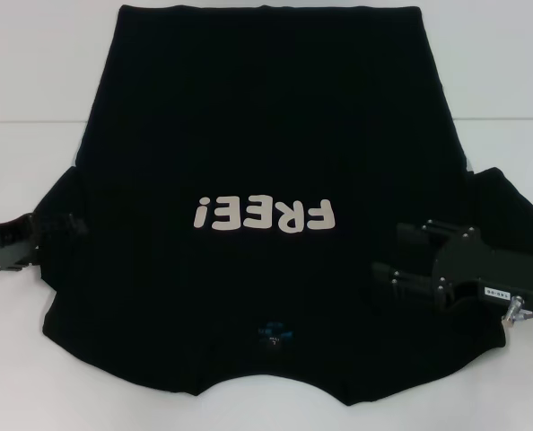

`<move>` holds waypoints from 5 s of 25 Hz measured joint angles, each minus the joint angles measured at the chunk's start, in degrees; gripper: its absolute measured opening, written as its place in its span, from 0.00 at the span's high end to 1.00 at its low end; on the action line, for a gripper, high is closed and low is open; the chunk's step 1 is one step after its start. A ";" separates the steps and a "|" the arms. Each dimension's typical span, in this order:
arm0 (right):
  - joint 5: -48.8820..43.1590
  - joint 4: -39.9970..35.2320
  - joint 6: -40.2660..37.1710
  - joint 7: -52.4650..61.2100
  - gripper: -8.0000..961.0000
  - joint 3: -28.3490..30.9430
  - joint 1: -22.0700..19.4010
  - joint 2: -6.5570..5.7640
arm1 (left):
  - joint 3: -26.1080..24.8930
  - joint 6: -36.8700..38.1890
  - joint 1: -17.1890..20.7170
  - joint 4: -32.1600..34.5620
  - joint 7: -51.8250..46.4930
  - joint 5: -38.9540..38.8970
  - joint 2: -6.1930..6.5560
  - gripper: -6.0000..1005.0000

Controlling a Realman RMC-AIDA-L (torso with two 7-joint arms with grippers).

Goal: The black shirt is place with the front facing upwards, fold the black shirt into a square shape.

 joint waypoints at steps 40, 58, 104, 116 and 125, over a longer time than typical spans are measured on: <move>0.00 -0.46 -1.41 0.00 0.21 0.32 -0.17 -0.09 | 1.29 -3.40 -0.96 0.25 -0.63 2.56 -0.06 0.99; 0.00 -0.62 -1.84 0.00 0.21 0.53 0.00 -0.13 | -6.46 -0.55 4.34 4.63 -0.05 1.80 0.56 0.99; -0.36 -0.53 -1.89 2.81 0.21 -0.09 -0.61 -0.18 | 1.35 4.24 -1.57 2.01 1.57 -11.56 -4.46 0.58; -0.35 -0.55 -1.74 2.81 0.21 -0.09 -0.63 -0.18 | -0.46 -5.78 -0.35 -2.21 1.08 -11.75 -5.24 0.18; -0.35 -0.46 -1.73 2.81 0.21 -0.09 -0.80 -0.18 | -0.53 -6.75 -1.12 -3.14 1.04 -11.73 -5.29 0.08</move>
